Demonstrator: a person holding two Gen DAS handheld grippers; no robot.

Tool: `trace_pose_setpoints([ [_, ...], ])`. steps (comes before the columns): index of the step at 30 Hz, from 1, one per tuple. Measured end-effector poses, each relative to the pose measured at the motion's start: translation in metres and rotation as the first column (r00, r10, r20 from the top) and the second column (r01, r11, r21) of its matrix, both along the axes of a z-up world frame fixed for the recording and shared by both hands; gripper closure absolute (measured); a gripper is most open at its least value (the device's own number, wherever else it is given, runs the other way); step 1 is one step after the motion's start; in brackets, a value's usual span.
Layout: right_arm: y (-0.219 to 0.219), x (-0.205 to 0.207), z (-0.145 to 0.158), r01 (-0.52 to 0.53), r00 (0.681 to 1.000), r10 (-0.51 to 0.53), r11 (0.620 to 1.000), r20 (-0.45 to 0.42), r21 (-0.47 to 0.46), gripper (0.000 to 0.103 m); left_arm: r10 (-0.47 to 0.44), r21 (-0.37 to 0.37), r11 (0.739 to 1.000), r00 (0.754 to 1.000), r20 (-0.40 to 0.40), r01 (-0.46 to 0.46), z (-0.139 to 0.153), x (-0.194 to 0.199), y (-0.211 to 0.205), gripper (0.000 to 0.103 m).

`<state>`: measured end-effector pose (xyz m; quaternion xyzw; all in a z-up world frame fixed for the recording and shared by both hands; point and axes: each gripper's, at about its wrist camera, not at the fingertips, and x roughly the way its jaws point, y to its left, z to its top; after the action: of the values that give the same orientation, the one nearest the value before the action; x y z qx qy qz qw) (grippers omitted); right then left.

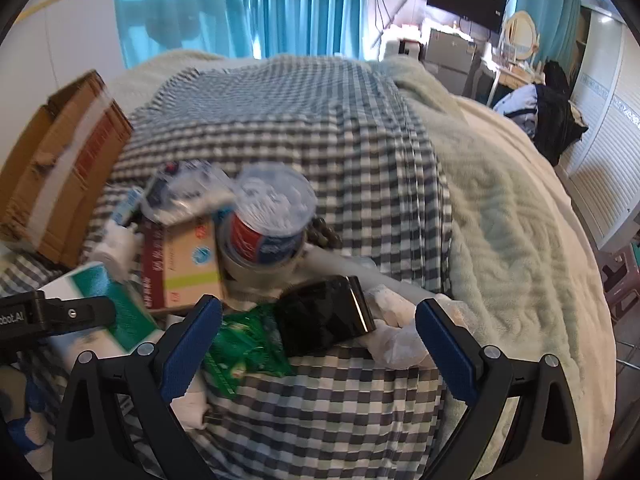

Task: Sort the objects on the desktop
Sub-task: 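Grasp the green-and-white medicine box with the left gripper while the right gripper grasps the black cup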

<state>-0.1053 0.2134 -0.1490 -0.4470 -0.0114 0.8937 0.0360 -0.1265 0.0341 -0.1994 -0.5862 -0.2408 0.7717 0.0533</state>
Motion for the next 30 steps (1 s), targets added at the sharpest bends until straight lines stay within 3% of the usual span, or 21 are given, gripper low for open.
trace_pose_setpoints([
  [5,0.006,-0.019,-0.021,-0.006,0.999,0.005,1.000,0.050,0.009,0.005,-0.028,-0.011,1.000,0.999,0.033,0.028,-0.009,-0.010,0.010,0.000],
  [11,0.002,-0.034,-0.047,-0.028,0.993,0.028,1.000,0.114,0.004,0.005,-0.137,-0.051,0.989,0.990,0.029,0.139,0.000,-0.008,0.013,0.000],
  [17,0.007,-0.036,-0.059,-0.024,0.989,0.026,1.000,0.146,-0.018,0.005,-0.319,-0.182,0.935,0.946,-0.050,0.306,0.029,0.014,0.031,0.000],
  [20,0.006,-0.035,-0.062,-0.026,0.988,0.028,1.000,0.149,-0.015,0.005,-0.417,-0.272,0.885,0.903,-0.104,0.378,0.037,0.030,0.046,0.000],
  [22,0.005,-0.035,-0.061,-0.026,0.989,0.028,1.000,0.146,-0.016,0.007,-0.516,-0.361,0.819,0.848,-0.121,0.446,0.040,0.041,0.060,0.000],
  [24,0.005,-0.034,-0.061,-0.026,0.988,0.029,1.000,0.154,-0.017,0.026,-0.586,-0.420,0.762,0.801,-0.125,0.493,0.042,0.052,0.070,0.000],
  [28,0.005,-0.027,-0.060,-0.065,0.986,0.072,0.997,0.149,-0.049,0.030,-0.705,-0.478,0.655,0.701,-0.109,0.585,0.040,0.064,0.084,0.000],
  [30,0.009,-0.023,-0.053,-0.056,0.990,0.065,0.996,0.125,-0.071,0.046,-0.750,-0.483,0.616,0.651,-0.118,0.623,0.041,0.070,0.085,0.000],
])
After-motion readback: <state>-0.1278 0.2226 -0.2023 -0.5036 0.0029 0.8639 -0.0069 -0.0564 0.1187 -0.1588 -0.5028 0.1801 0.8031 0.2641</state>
